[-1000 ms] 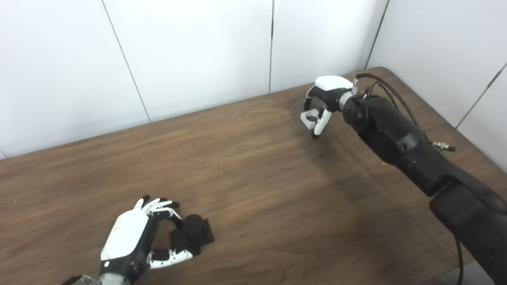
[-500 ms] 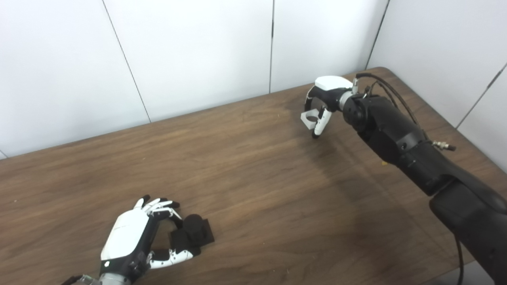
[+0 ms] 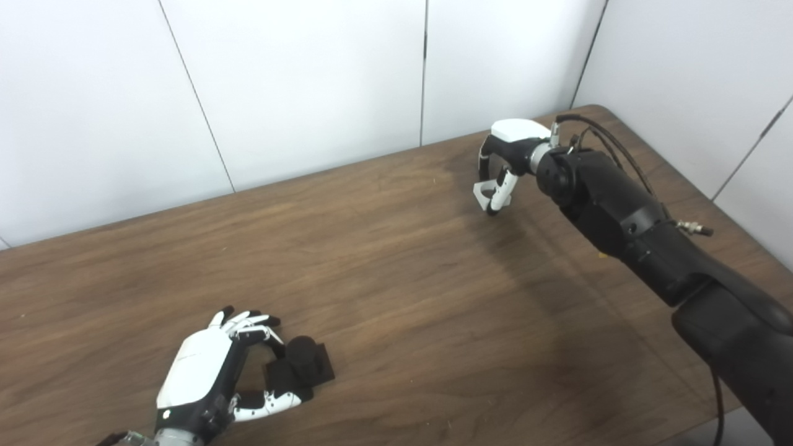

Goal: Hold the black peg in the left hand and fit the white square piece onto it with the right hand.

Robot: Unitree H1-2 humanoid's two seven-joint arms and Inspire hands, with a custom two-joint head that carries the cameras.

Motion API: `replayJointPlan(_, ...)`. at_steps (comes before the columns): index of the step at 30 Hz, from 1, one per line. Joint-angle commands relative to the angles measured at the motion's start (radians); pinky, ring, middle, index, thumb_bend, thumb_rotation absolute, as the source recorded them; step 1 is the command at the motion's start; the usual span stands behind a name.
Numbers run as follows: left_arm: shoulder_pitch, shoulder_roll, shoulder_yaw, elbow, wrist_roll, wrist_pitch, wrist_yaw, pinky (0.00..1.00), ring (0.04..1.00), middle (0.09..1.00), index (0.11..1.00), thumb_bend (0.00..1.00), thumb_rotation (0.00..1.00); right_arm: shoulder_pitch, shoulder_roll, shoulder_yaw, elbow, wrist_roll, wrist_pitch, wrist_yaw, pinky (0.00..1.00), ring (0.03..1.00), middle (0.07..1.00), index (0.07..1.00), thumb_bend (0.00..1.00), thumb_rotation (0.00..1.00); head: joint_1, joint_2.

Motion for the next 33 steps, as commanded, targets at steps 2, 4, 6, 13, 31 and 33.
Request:
replayJointPlan(2, 0.035, 0.016, -0.012, 0.005, 0.003, 0.023, -0.053, 1.00, 0.870, 0.784, 0.485, 0.52, 0.05, -0.022, -0.027, -0.025, -0.012, -0.001, 0.001, -0.023, 0.99, 0.968, 0.856, 0.483, 0.52, 0.13, 0.000, 0.003)
replayJointPlan(4, 0.035, 0.014, -0.012, 0.003, 0.005, 0.027, -0.055, 1.00, 0.870, 0.784, 0.485, 0.52, 0.05, -0.018, -0.031, -0.020, -0.016, -0.006, -0.002, -0.020, 0.99, 0.968, 0.862, 0.483, 0.52, 0.13, 0.001, 0.004)
replayJointPlan(6, 0.034, 0.014, -0.012, 0.002, 0.005, 0.029, -0.056, 1.00, 0.870, 0.783, 0.485, 0.52, 0.05, -0.014, -0.036, -0.012, -0.021, -0.008, -0.009, -0.009, 0.97, 0.960, 0.860, 0.484, 0.52, 0.13, 0.003, 0.004)
replayJointPlan(13, 0.033, 0.014, -0.010, -0.006, 0.006, 0.039, -0.061, 1.00, 0.874, 0.784, 0.485, 0.52, 0.05, 0.000, -0.042, 0.006, -0.037, -0.018, 0.013, 0.031, 0.97, 0.957, 0.850, 0.486, 0.52, 0.13, 0.010, 0.008)
replayJointPlan(31, 0.028, 0.002, -0.030, -0.010, 0.023, 0.063, -0.076, 1.00, 0.879, 0.783, 0.485, 0.52, 0.05, 0.018, -0.069, -0.026, -0.297, -0.003, -0.074, 0.104, 1.00, 0.958, 0.790, 0.485, 0.52, 0.13, 0.123, 0.027)
replayJointPlan(33, 0.026, -0.001, -0.035, -0.007, 0.028, 0.063, -0.072, 1.00, 0.880, 0.783, 0.484, 0.52, 0.05, 0.021, -0.070, -0.034, -0.336, 0.002, -0.084, 0.111, 1.00, 0.955, 0.787, 0.485, 0.52, 0.13, 0.143, 0.030)
